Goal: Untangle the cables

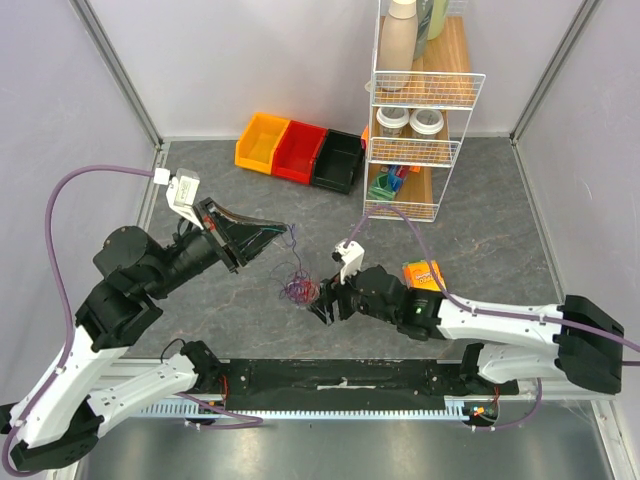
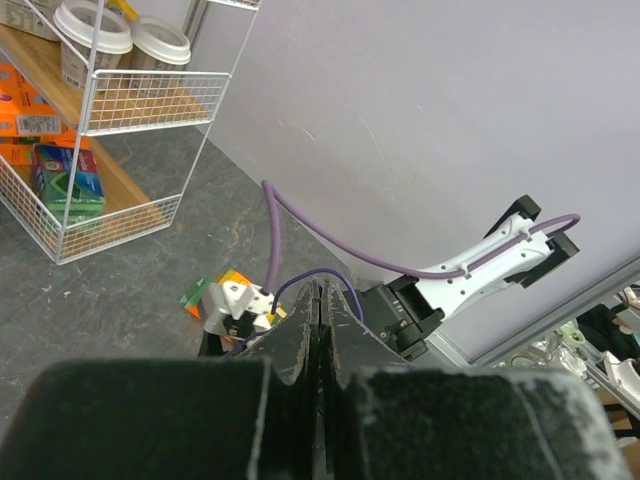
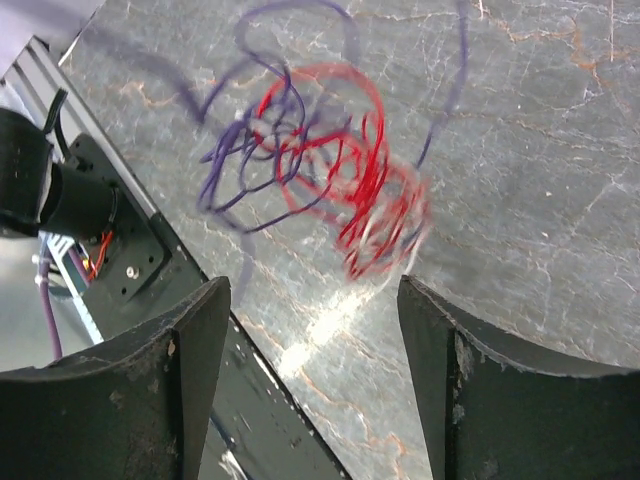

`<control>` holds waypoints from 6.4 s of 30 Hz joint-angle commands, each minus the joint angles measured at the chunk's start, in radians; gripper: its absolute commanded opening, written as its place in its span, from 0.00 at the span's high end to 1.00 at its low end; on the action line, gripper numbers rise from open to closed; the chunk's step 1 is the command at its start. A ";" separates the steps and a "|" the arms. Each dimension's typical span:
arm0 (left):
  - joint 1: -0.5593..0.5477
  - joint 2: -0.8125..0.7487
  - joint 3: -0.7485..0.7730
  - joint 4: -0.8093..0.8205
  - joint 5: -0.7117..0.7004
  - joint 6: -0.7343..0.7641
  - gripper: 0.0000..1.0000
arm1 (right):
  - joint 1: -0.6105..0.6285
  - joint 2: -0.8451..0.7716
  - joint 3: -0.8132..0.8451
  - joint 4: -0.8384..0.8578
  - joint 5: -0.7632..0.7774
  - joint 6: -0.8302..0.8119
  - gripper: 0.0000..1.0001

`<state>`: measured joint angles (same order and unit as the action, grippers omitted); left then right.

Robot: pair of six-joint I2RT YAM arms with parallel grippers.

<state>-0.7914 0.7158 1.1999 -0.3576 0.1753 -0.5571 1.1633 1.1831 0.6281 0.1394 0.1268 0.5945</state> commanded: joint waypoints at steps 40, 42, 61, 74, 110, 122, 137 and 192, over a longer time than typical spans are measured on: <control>0.001 0.027 0.268 -0.060 -0.144 0.154 0.98 | -0.177 -0.043 -0.025 -0.352 0.331 0.025 0.54; 0.001 0.028 0.186 -0.061 -0.171 0.155 0.98 | -0.174 -0.042 -0.005 -0.380 0.284 0.004 0.47; 0.003 -0.113 -0.204 -0.130 -0.153 0.062 0.98 | -0.062 -0.229 0.139 -0.333 0.141 -0.097 0.23; 0.003 -0.162 -0.220 -0.130 -0.088 -0.016 0.98 | -0.024 -0.025 0.203 0.105 -0.118 -0.151 0.44; 0.277 0.471 -0.039 0.475 -0.294 -0.091 0.98 | -0.008 -0.552 0.079 -0.543 0.342 -0.024 0.46; 0.426 0.991 0.219 0.897 0.065 -0.305 0.98 | -0.008 -0.712 0.101 -0.655 0.459 -0.058 0.44; 0.451 1.410 0.547 0.984 0.155 -0.339 0.98 | -0.008 -0.701 0.078 -0.623 0.462 -0.050 0.44; 0.452 1.333 0.711 0.136 0.076 -0.125 0.05 | -0.008 -0.591 0.367 -0.980 0.608 0.102 0.42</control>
<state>-0.3401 2.2330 2.0056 -0.1219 0.2665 -0.7193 1.1503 0.5858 0.9134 -0.7307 0.6769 0.6415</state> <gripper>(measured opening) 0.951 0.577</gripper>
